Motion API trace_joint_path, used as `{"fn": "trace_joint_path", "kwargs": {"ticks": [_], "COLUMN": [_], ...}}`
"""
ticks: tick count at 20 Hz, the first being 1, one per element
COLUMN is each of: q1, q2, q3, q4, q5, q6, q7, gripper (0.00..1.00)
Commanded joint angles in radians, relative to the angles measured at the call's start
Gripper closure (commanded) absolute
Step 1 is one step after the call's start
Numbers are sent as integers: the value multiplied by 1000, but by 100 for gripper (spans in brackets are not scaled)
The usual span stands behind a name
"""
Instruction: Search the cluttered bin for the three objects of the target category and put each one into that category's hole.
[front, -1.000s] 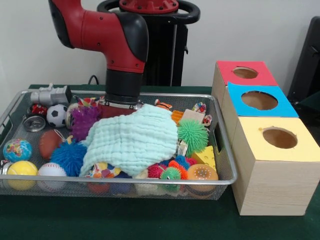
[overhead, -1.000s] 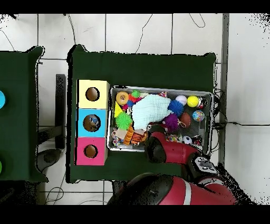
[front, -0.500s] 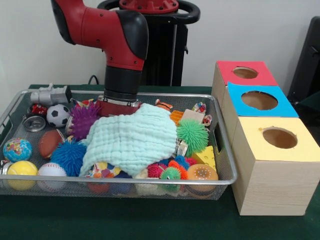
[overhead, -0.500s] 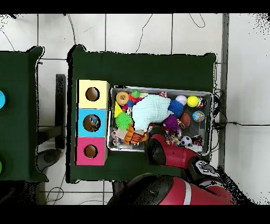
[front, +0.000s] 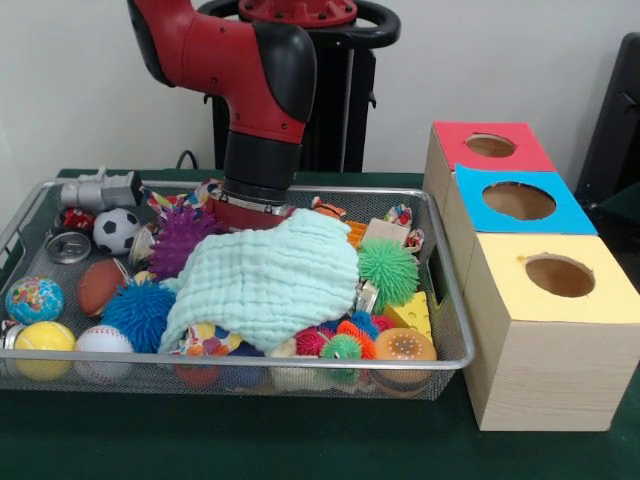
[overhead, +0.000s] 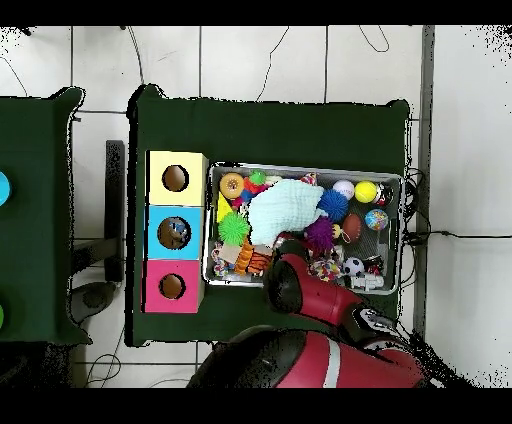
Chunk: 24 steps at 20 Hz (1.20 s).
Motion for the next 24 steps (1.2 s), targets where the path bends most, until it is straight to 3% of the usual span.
{"fn": "trace_joint_path", "kwargs": {"ticks": [1, 17, 24], "q1": [66, 82, 88], "q2": [42, -144, -203], "q3": [122, 128, 135], "q4": [147, 231, 262], "q5": [117, 237, 267], "q6": [53, 254, 284], "q7": [318, 293, 302], "gripper": [0, 0, 0]}}
